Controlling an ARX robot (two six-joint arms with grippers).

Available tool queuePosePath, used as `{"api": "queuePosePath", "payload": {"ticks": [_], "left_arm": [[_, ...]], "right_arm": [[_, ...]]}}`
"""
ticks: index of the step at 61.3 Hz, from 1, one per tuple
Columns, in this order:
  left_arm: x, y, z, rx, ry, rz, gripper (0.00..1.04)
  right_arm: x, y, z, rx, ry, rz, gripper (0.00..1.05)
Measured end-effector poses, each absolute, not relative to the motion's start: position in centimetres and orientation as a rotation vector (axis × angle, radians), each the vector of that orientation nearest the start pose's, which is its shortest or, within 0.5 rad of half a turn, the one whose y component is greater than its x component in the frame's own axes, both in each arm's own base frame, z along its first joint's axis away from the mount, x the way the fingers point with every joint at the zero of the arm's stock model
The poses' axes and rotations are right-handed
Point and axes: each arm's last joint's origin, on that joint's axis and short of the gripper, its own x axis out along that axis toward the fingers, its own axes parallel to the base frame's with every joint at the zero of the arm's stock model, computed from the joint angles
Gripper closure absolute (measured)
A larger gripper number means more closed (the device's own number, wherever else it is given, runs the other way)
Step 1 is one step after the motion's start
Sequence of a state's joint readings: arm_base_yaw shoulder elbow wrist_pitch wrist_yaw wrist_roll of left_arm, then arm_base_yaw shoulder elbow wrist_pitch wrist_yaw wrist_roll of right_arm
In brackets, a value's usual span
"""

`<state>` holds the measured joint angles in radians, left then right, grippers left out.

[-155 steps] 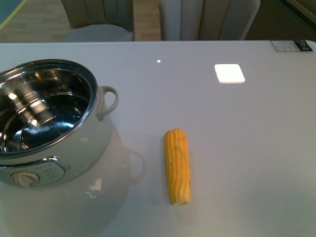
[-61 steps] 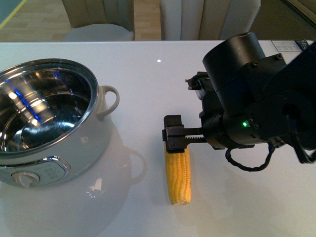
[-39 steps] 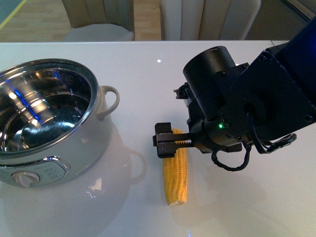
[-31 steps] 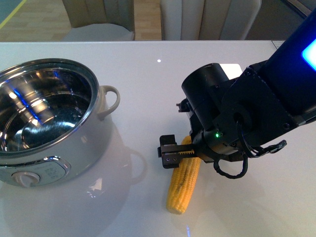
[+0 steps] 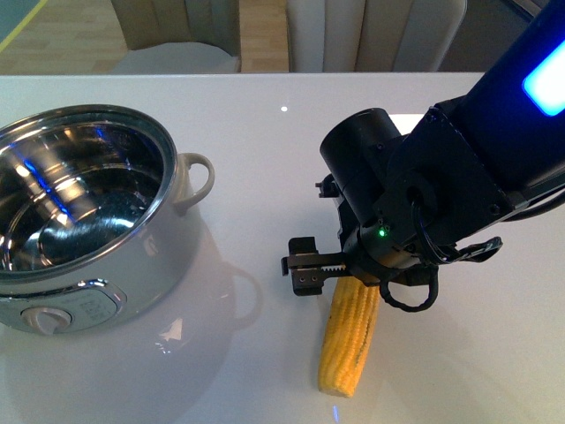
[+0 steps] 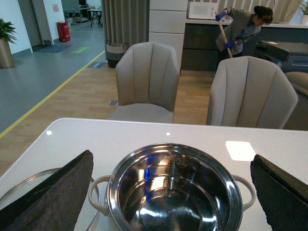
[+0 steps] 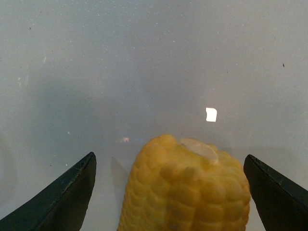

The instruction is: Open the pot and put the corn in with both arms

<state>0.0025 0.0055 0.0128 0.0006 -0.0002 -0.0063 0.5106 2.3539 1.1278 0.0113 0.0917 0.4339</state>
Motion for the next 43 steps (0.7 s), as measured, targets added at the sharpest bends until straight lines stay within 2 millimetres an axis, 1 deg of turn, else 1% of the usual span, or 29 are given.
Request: {"api": "queuePosePath", "payload": {"ticks": [12,14,19,21,24,26,31,36,40,43], "left_arm": [[9.7,0.0,16.7,-0.006,-0.008,0.003,0.07],[9.7,0.0,16.7,-0.006,-0.008,0.003,0.07],[9.7,0.0,16.7,-0.006,-0.008,0.003,0.07],[9.7,0.0,16.7,-0.006,-0.008,0.003,0.07],[9.7,0.0,16.7,-0.006,-0.008,0.003,0.07],[9.7,0.0,16.7,-0.006,-0.008,0.003,0.07],[9.7,0.0,16.7,-0.006,-0.008,0.003,0.07],[9.7,0.0,16.7,-0.006,-0.008,0.003,0.07],[9.7,0.0,16.7,-0.006,-0.008,0.003,0.07],[9.7,0.0,16.7,-0.006,-0.008,0.003,0.07]], "right_arm": [[32.5,18.4,-1.0,0.054,1.235,0.068,0.13],[32.4,18.4,-1.0,0.061,1.241,0.066,0.16],[32.0,18.4,-1.1,0.058,1.249,0.063,0.30],[32.0,18.4,-1.1,0.059,1.250,0.061,0.33],[31.8,18.3,-1.1,0.057,1.254,0.059,0.42],[31.7,18.2,-1.1,0.056,1.253,0.058,0.45],[31.4,18.1,-1.0,0.056,1.252,0.059,0.58],[31.1,17.8,-0.8,0.056,1.248,0.058,0.66],[30.7,17.6,-0.5,0.057,1.243,0.058,0.69],[30.4,17.3,0.2,0.067,1.226,0.062,0.73]]}}
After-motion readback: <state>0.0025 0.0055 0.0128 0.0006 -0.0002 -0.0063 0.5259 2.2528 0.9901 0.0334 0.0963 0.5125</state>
